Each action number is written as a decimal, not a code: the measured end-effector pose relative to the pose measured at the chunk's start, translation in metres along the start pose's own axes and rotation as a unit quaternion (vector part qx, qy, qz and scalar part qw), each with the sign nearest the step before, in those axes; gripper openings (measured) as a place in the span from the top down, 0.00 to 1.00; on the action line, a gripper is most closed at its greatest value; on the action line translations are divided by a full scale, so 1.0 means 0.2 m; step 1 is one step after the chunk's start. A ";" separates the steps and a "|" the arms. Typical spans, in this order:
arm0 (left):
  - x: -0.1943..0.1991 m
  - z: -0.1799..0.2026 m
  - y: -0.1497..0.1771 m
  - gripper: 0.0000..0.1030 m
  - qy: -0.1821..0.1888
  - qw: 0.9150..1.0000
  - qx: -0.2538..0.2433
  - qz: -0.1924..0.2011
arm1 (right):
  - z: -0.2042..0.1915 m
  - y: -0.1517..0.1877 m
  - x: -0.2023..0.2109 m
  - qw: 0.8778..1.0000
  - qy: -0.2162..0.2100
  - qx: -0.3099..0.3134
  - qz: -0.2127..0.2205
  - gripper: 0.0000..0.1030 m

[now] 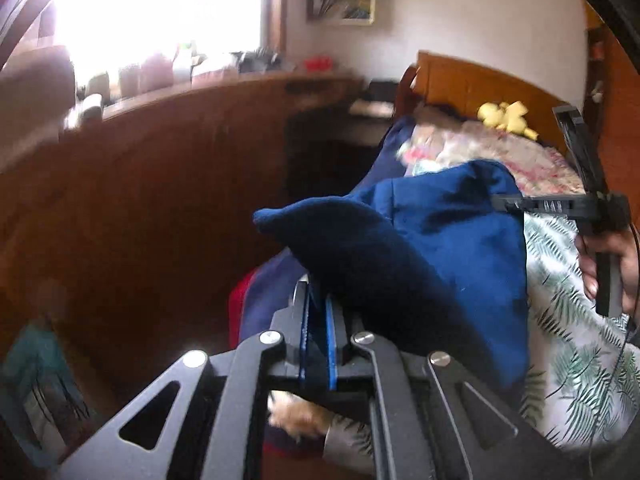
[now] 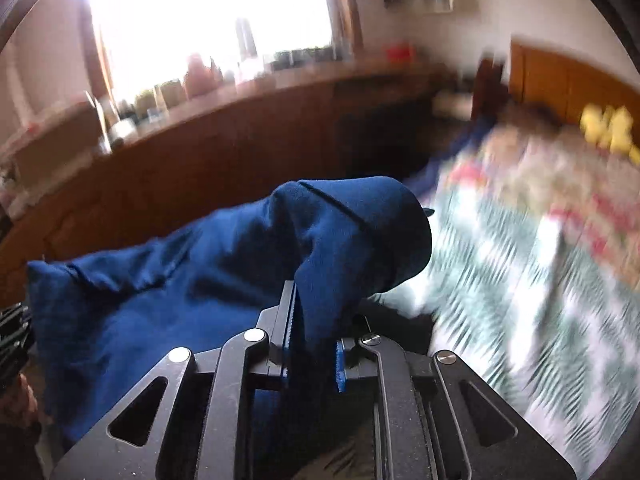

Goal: Fold large clothes
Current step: 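Grasp the folded jacket with both grippers and lift it off the bed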

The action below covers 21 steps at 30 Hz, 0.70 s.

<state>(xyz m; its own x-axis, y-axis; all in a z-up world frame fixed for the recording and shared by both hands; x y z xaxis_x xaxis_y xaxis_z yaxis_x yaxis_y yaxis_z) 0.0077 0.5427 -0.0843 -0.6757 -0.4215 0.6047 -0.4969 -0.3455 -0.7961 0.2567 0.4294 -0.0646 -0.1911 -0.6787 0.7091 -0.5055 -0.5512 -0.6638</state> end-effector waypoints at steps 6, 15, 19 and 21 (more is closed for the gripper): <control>0.01 -0.05 0.13 0.93 -0.002 1.000 0.024 0.004 | 0.04 0.27 -0.11 0.996 0.064 0.043 -0.053 0.81; 0.25 0.03 0.14 0.92 -0.030 0.999 0.019 0.019 | -0.02 0.43 0.38 0.997 0.055 0.055 0.008 0.76; 0.39 0.15 0.12 0.92 -0.028 0.999 0.005 0.030 | -0.06 0.49 0.62 0.996 0.046 0.062 0.035 0.72; 0.45 0.23 0.10 0.92 -0.021 0.999 -0.004 0.041 | -0.08 0.54 0.75 0.995 0.046 0.067 0.051 0.69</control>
<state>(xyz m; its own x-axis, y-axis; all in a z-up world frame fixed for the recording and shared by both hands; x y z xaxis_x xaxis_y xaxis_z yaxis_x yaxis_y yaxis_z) -0.0380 0.4597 -0.0449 -0.6905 -0.4836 0.5380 -0.4454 -0.3018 -0.8429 0.1599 0.2760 -0.0248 -0.3150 -0.6911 0.6505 -0.3642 -0.5449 -0.7553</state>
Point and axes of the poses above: each gripper's, at about its wrist camera, not at the fingertips, and x roughly against the way its jaws point, z to its right, y to its underside, the point moved 2 cm from there along -x, roughly the way its jaws point, and after that the axes turned 1 degree about -x, right-handed, at the moved point
